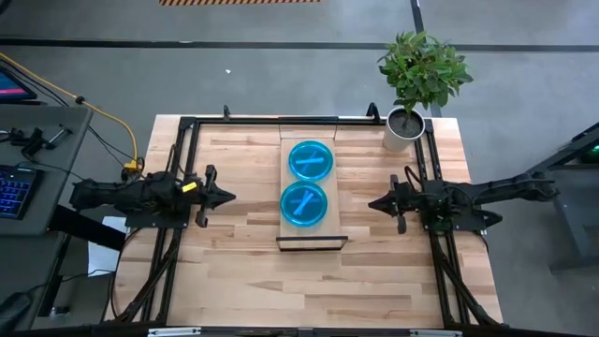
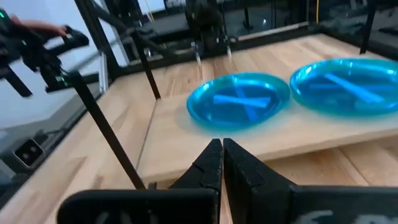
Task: Place and stack plates onto a shelf
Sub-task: Return to Home Position
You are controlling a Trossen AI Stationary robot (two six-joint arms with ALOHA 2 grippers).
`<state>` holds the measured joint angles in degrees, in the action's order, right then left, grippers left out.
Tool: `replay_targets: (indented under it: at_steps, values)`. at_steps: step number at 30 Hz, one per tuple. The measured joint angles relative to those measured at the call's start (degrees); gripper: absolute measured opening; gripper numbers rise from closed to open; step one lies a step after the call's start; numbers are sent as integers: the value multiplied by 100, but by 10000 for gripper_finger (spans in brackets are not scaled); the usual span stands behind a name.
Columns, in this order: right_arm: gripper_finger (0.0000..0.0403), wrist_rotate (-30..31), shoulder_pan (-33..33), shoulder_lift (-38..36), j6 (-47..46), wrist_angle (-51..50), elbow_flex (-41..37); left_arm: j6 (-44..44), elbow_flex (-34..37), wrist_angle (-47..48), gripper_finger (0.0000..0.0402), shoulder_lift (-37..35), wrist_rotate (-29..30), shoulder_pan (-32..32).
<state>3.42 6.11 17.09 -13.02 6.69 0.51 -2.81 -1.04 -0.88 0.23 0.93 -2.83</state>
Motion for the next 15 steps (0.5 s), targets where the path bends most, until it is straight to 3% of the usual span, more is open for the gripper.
replay_targets:
  at_steps: [9,15]
  values:
    - [0,-4,0,-1639,1,-525,-2,-2,33,34,1,-3,-22,-20]
    - [0,-11,0,-1710,-2,-128,-2,-2,35,33,1,-3,-20,-22]
